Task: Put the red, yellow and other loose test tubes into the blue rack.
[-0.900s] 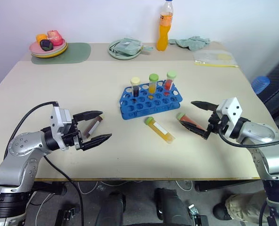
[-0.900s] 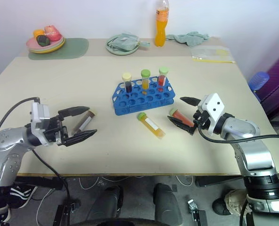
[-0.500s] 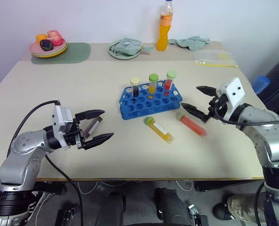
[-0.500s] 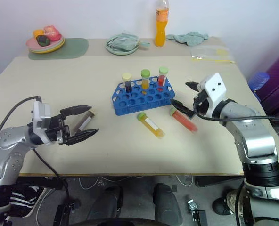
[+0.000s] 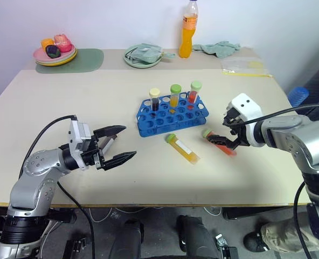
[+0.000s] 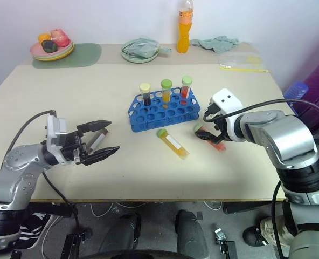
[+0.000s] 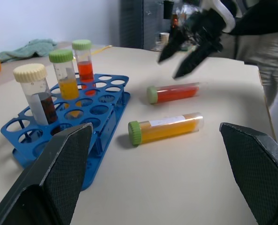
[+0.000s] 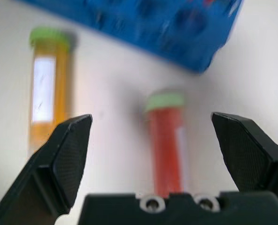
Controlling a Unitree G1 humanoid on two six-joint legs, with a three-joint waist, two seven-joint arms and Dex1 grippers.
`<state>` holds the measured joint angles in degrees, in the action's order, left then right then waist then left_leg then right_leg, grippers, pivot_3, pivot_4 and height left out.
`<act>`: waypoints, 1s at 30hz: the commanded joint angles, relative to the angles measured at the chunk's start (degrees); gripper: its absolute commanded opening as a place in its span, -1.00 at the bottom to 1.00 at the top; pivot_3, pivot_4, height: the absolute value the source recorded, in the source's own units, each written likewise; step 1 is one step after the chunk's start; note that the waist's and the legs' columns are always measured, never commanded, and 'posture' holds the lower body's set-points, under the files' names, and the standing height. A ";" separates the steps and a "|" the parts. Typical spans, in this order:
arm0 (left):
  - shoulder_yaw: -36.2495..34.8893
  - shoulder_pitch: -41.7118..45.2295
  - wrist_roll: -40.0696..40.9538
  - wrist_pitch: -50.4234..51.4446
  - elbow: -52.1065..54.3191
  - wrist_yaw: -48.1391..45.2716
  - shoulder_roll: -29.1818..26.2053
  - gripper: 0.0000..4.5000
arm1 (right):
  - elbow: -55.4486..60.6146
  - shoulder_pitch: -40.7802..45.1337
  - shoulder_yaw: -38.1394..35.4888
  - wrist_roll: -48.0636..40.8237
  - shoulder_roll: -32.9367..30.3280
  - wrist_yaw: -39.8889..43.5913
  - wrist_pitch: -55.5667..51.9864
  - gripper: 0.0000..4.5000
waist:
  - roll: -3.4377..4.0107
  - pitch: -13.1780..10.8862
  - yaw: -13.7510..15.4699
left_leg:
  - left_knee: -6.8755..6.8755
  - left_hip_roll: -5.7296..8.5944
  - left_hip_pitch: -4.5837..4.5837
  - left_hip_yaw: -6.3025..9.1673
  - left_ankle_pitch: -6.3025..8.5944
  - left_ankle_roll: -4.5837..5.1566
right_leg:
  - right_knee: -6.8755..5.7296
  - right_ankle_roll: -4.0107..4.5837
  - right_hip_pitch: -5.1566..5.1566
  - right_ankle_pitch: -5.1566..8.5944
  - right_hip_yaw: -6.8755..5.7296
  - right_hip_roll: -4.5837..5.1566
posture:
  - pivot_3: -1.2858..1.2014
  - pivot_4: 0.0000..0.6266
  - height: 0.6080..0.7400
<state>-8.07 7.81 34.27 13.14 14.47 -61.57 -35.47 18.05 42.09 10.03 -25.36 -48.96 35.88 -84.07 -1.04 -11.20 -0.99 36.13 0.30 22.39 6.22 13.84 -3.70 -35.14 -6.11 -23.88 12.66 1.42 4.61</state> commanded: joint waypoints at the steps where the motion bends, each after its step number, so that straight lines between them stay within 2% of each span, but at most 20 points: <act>1: 0.25 -0.61 -0.54 -1.17 2.72 1.38 0.70 0.99 | -4.51 5.70 3.23 -0.72 -0.70 -0.02 -6.86 1.00 | 0.01 0.00 -0.05 | -0.01 0.00 -0.01 0.00 0.00 0.00 | 0.00 0.00 0.00 0.00 0.00 0.00 | 0.03 -0.52 1.00; 9: 0.28 -2.80 -1.59 -2.25 4.60 3.92 2.00 0.99 | -12.89 10.44 12.74 2.02 -0.03 -1.09 -6.56 1.00 | 0.00 0.00 -0.01 | -0.02 0.01 0.06 -0.01 0.00 0.00 | 0.01 0.00 -0.07 0.00 0.00 0.00 | 0.03 -0.52 1.00; 18: -0.68 -6.99 -1.53 -2.44 8.16 6.63 1.77 0.99 | -21.53 12.14 17.99 5.27 2.18 -0.71 -2.03 1.00 | 0.00 0.00 -0.11 | -0.02 0.00 0.06 -0.02 0.00 0.00 | -0.01 -0.01 -0.11 0.00 0.00 -0.01 | 0.03 -0.52 1.00; 21: -0.97 -7.66 -1.52 -2.47 8.70 7.44 1.64 1.00 | -23.84 12.41 18.79 5.85 3.18 0.11 -1.21 0.64 | -0.01 0.01 -0.14 | -0.02 0.00 0.06 -0.02 0.00 0.00 | -0.01 -0.01 -0.10 0.00 0.00 0.00 | 0.03 -0.52 1.00; 26: -1.09 -8.01 -1.36 -2.49 8.94 7.93 1.41 1.00 | -25.20 13.31 18.62 6.75 3.78 1.19 0.54 -0.48 | -0.01 0.02 -0.15 | 0.00 0.00 0.04 -0.02 0.00 0.00 | -0.02 0.00 -0.10 -0.01 0.00 -0.01 | 0.03 -0.52 1.00; 27: -1.10 -7.97 -1.33 -2.51 8.87 7.97 1.38 1.00 | -25.31 13.45 18.26 6.67 3.90 1.56 0.64 -0.64 | -0.01 0.02 -0.15 | -0.01 0.00 0.04 -0.02 0.00 0.00 | -0.02 0.00 -0.10 -0.01 0.00 -0.01 | 0.03 -0.52 1.00; 30: -1.11 -7.37 -1.19 -2.46 8.41 7.90 1.19 1.00 | -22.78 12.42 16.13 5.91 2.93 3.49 3.30 -0.64 | 0.00 0.01 -0.23 | -0.01 0.00 0.04 -0.02 0.00 0.00 | -0.02 0.00 -0.10 -0.01 0.00 -0.02 | 0.03 -0.52 1.00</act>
<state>-7.87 0.01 32.97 11.79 21.12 -53.61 -33.66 -6.88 54.00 28.52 -19.15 -45.57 38.22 -82.84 -1.04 -11.18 -1.22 36.11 0.30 22.43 6.20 13.84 -3.70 -35.16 -6.12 -24.00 12.64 1.42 4.59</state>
